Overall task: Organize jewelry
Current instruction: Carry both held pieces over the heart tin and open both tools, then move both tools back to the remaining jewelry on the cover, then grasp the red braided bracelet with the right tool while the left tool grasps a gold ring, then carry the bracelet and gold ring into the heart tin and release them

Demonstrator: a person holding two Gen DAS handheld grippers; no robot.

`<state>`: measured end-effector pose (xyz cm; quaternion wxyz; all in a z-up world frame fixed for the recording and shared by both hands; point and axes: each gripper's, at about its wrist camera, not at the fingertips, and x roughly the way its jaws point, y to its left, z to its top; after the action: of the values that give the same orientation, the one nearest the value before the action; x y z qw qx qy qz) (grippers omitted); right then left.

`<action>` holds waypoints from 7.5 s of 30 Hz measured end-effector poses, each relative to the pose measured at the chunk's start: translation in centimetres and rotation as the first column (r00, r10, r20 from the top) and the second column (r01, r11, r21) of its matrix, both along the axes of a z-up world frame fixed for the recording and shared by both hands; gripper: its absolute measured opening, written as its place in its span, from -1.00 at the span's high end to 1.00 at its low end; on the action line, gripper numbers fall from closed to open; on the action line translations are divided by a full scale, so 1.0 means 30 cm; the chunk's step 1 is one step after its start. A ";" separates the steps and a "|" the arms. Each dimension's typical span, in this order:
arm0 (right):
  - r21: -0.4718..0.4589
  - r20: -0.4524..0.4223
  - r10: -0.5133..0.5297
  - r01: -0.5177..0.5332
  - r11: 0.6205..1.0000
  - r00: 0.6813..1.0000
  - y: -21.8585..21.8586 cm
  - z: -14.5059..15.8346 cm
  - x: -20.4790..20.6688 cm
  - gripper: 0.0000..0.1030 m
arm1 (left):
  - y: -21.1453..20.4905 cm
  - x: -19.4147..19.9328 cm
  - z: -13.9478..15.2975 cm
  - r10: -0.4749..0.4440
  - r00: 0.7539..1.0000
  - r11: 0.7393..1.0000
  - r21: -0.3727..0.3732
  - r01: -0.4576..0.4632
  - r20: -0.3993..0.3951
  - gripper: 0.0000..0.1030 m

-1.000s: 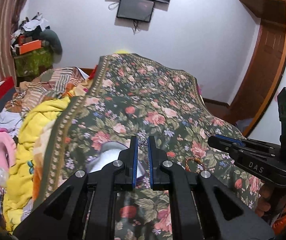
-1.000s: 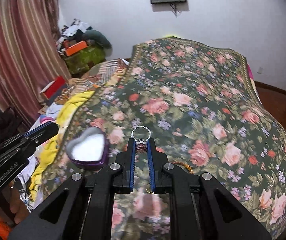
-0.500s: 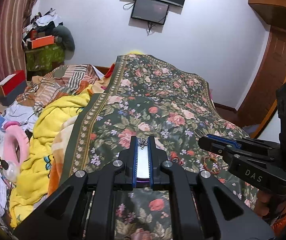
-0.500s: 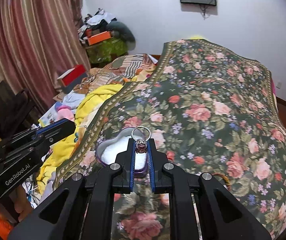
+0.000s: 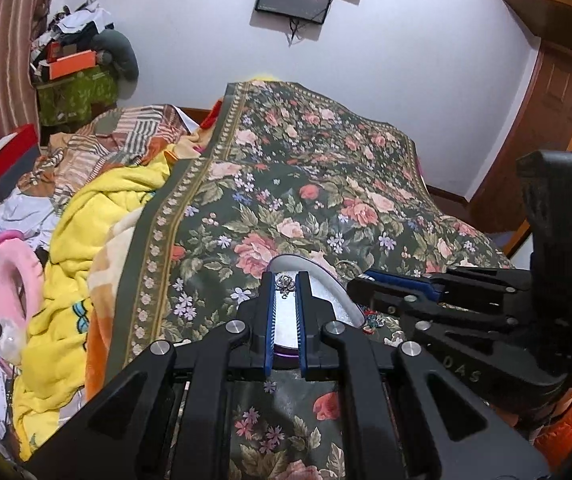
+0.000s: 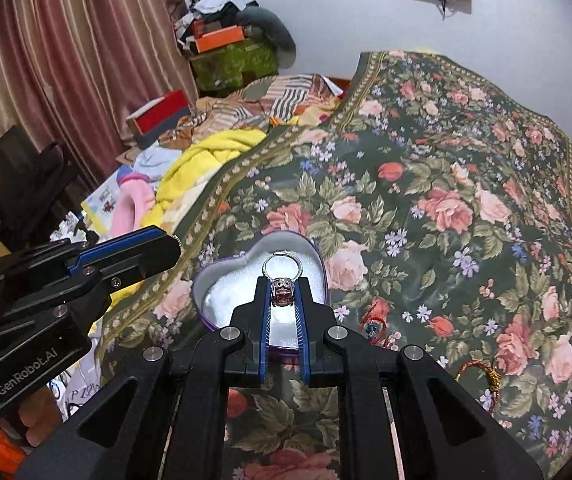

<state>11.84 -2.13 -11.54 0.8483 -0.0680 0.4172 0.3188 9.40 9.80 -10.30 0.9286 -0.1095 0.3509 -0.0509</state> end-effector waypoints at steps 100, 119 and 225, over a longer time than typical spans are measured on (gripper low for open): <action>-0.050 -0.032 -0.329 0.327 0.944 0.944 -0.670 -0.077 -0.046 -0.09 | -0.615 0.160 -0.274 -0.291 0.921 0.936 0.123 0.330 -0.258 0.44; -0.115 -0.106 -0.203 0.191 0.975 0.973 -0.503 -0.117 0.059 -0.26 | -0.445 0.159 -0.119 -0.160 0.981 0.979 0.109 0.172 -0.110 0.69; 0.043 -0.078 0.112 -0.109 0.993 0.991 -0.020 -0.041 0.067 0.74 | -0.040 0.128 -0.055 0.012 0.997 1.000 0.028 -0.010 -0.075 0.69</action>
<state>13.84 -2.73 -12.76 0.8131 -0.0617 0.4402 0.3758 13.23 8.60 -11.94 0.9166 -0.1002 0.3854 -0.0368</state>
